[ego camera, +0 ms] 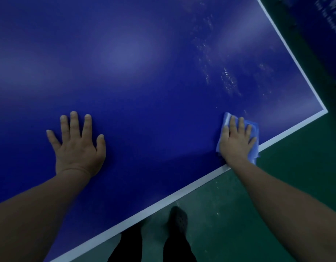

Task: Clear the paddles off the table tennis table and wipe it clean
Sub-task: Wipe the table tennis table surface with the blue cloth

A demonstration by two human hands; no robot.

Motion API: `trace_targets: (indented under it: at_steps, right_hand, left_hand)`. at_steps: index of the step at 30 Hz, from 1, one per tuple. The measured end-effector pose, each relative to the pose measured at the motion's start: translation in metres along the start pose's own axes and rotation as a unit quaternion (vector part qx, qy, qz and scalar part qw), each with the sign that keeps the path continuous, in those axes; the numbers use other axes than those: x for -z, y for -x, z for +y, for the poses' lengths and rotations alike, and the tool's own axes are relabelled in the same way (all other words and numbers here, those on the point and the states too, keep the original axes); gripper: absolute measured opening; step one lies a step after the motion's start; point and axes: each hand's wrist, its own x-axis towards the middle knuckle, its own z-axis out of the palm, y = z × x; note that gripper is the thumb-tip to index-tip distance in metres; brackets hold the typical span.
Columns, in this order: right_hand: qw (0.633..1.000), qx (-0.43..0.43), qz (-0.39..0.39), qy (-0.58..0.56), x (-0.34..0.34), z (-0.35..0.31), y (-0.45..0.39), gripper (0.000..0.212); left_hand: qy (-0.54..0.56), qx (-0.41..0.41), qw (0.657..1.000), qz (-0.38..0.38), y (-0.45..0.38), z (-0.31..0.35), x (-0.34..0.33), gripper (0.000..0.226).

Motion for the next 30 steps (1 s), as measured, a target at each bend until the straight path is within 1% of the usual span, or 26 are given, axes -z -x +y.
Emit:
trace_targets:
  at_steps: [1,2,3,4,5,6,7,8,9,10,12,13,14,15,16,18,19,20,21,22,23,25,26,27,29,30]
  right_hand:
    - [0.999,-0.025,0.003,-0.023,-0.001,-0.012,0.003,0.057]
    - [0.999,-0.023,0.0,-0.026,-0.005,-0.026,0.012,0.057]
    - [1.0,0.017,-0.001,-0.007,-0.014,-0.039,0.028,0.057]
    - [0.995,0.1,0.003,0.018,-0.023,-0.048,0.048,0.056]
    - [0.977,0.21,-0.006,0.039,-0.031,-0.053,0.069,0.056]
    - [0.945,0.319,-0.025,0.06,-0.036,-0.051,0.084,0.056]
    - [0.911,0.402,-0.041,0.082,-0.035,-0.045,0.084,0.055]
    - [0.888,0.447,-0.055,0.094,-0.028,-0.038,0.068,0.054]
    - [0.888,0.444,-0.057,0.103,-0.021,-0.03,0.045,0.054]
    - [0.909,0.4,-0.052,0.109,-0.015,-0.023,0.02,0.054]
    - [0.97,0.231,-0.038,0.063,0.0,-0.018,-0.02,0.055]
    - [0.984,0.169,-0.03,0.037,0.001,-0.024,-0.029,0.056]
    - [0.987,0.159,-0.015,0.031,-0.004,-0.036,-0.028,0.056]
    - [0.978,0.205,0.01,0.035,-0.011,-0.052,-0.018,0.056]
    - [0.958,0.284,0.015,0.038,-0.018,-0.069,-0.002,0.057]
    - [0.89,0.452,-0.008,0.052,-0.032,-0.098,0.021,0.057]
    - [0.861,0.503,-0.033,0.061,-0.033,-0.108,0.021,0.057]
    - [0.846,0.528,-0.047,0.058,-0.031,-0.117,0.01,0.058]
    - [0.848,0.526,-0.043,0.05,-0.026,-0.122,-0.01,0.058]
    - [0.865,0.498,-0.029,0.049,-0.02,-0.121,-0.04,0.059]
    - [0.889,0.454,-0.009,0.056,-0.014,-0.113,-0.074,0.059]
    - [0.947,0.316,0.014,0.052,0.007,-0.077,-0.145,0.056]
    - [0.97,0.239,0.009,0.032,0.022,-0.05,-0.176,0.055]
    - [0.986,0.167,-0.004,0.005,0.038,-0.021,-0.199,0.055]
    - [0.998,0.058,-0.021,-0.033,0.06,0.024,-0.218,0.057]
    - [0.999,0.032,-0.015,-0.032,0.059,0.034,-0.216,0.058]
  left_hand:
    - [-0.001,-0.001,1.0,0.002,-0.001,0.0,0.0,0.076]
    - [-0.002,0.0,1.0,0.004,0.0,-0.001,-0.001,0.077]
    - [-0.002,0.001,1.0,0.007,0.0,-0.002,-0.001,0.077]
    - [-0.004,0.001,1.0,0.009,0.0,-0.002,-0.002,0.077]
    - [-0.007,0.002,1.0,0.011,0.001,-0.002,-0.002,0.077]
    - [-0.012,0.005,1.0,0.011,0.001,-0.002,-0.002,0.078]
    - [-0.015,0.008,1.0,0.012,0.002,-0.002,-0.002,0.079]
    - [-0.014,0.012,1.0,0.015,0.003,-0.001,-0.002,0.08]
    - [-0.007,0.02,1.0,0.02,0.006,0.002,-0.002,0.081]
    - [0.003,0.029,0.999,0.025,0.011,0.005,-0.002,0.082]
    - [0.025,0.044,0.998,0.031,0.027,0.02,-0.006,0.082]
    - [0.035,0.046,0.998,0.036,0.037,0.032,-0.011,0.082]
    - [0.042,0.044,0.997,0.041,0.048,0.048,-0.017,0.082]
    - [0.046,0.039,0.997,0.043,0.058,0.065,-0.023,0.082]
    - [0.048,0.032,0.997,0.044,0.067,0.081,-0.03,0.081]
    - [0.045,0.025,0.997,0.054,0.076,0.118,-0.041,0.079]
    - [0.044,0.027,0.997,0.063,0.076,0.136,-0.045,0.078]
    - [0.046,0.031,0.996,0.07,0.074,0.153,-0.046,0.077]
    - [0.049,0.033,0.995,0.074,0.071,0.168,-0.046,0.077]
    - [0.053,0.033,0.995,0.072,0.068,0.183,-0.047,0.077]
    - [0.054,0.031,0.996,0.068,0.066,0.195,-0.047,0.077]
    - [0.042,0.027,0.997,0.058,0.065,0.212,-0.051,0.077]
    - [0.032,0.029,0.998,0.052,0.065,0.216,-0.054,0.077]
    - [0.024,0.032,0.998,0.047,0.066,0.217,-0.056,0.077]
    - [0.024,0.037,0.998,0.042,0.065,0.219,-0.059,0.076]
    - [0.025,0.037,0.998,0.04,0.064,0.219,-0.059,0.076]
